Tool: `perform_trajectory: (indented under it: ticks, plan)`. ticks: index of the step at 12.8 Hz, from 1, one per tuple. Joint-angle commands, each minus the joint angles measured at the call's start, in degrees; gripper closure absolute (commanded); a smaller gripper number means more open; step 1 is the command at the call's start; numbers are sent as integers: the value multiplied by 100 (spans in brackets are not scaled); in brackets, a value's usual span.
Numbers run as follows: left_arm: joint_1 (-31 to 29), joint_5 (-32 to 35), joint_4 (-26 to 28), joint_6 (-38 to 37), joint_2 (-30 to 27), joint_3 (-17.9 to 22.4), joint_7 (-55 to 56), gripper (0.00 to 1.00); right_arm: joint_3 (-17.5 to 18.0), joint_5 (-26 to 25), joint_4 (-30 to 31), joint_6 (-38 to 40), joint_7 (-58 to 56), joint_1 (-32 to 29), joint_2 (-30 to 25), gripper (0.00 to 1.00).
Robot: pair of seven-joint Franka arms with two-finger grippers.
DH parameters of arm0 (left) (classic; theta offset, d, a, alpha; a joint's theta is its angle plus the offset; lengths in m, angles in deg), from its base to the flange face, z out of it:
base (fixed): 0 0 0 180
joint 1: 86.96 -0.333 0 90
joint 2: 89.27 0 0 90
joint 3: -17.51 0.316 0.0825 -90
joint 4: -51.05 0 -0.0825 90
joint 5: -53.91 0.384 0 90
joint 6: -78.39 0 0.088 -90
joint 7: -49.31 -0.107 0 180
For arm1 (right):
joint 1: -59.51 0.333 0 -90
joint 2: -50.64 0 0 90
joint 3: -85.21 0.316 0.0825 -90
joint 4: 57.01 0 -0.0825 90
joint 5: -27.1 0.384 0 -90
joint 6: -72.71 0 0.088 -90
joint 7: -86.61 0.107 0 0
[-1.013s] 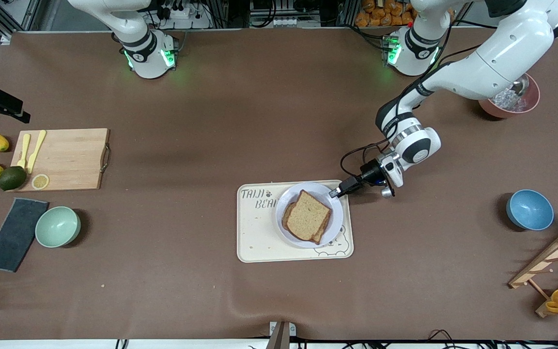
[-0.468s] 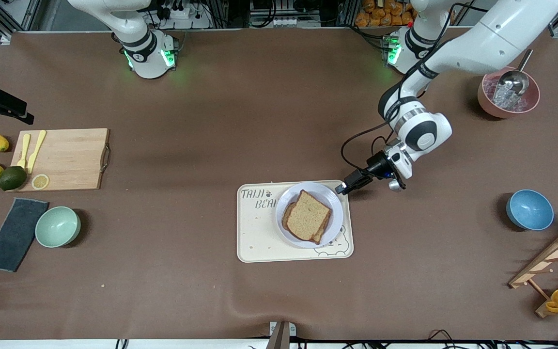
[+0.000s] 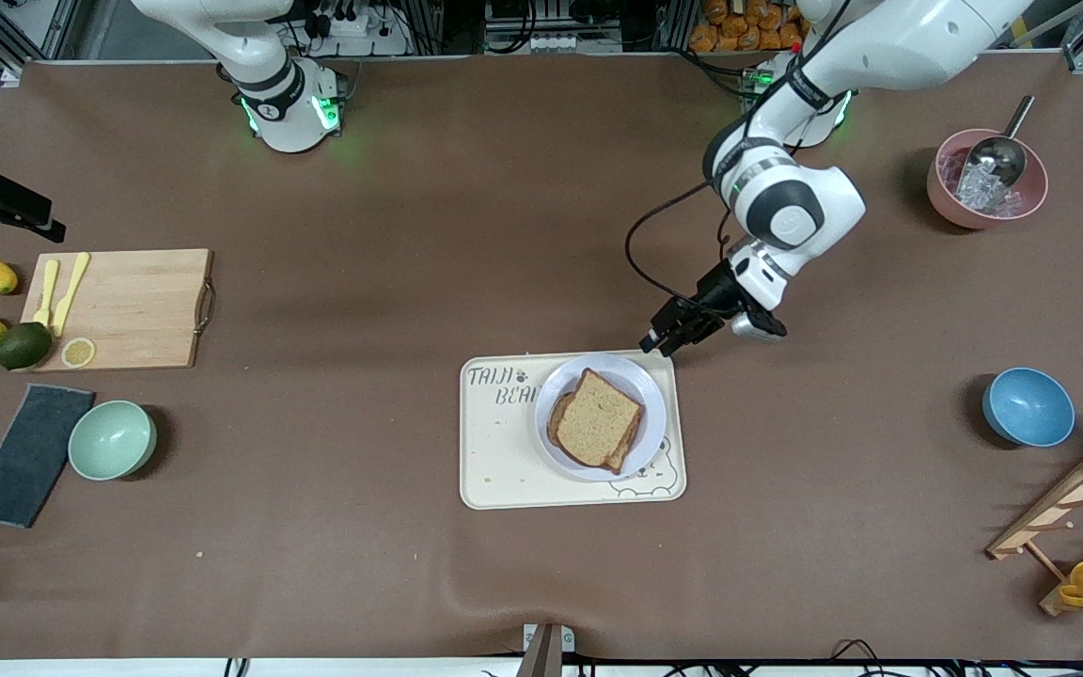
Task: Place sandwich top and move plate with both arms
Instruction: 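Open the left gripper off the plate rim and lift it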
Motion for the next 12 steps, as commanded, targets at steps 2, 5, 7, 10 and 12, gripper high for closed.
perform_trajectory:
  ticks: [2, 5, 7, 10, 12]
  plan:
    - [71, 1, -282, 184, 93, -82, 172, 0, -6, 27, -118, 97, 44, 8, 7, 0]
    - [53, -298, -685, 167, 129, -301, 1240, 0, -15, 45, -117, 168, -45, 7, 33, 0]
    - [36, -308, -827, 167, 86, -390, 1928, 0, -15, 80, -126, 159, -45, -45, 33, 0]
    - [17, -299, -1239, 193, 94, -539, 2622, 0, -24, 28, -126, 159, -54, -54, 33, 0]
    - [62, -299, -1363, 210, 94, -548, 2939, 0, -24, 28, -126, 159, -54, -54, 33, 0]
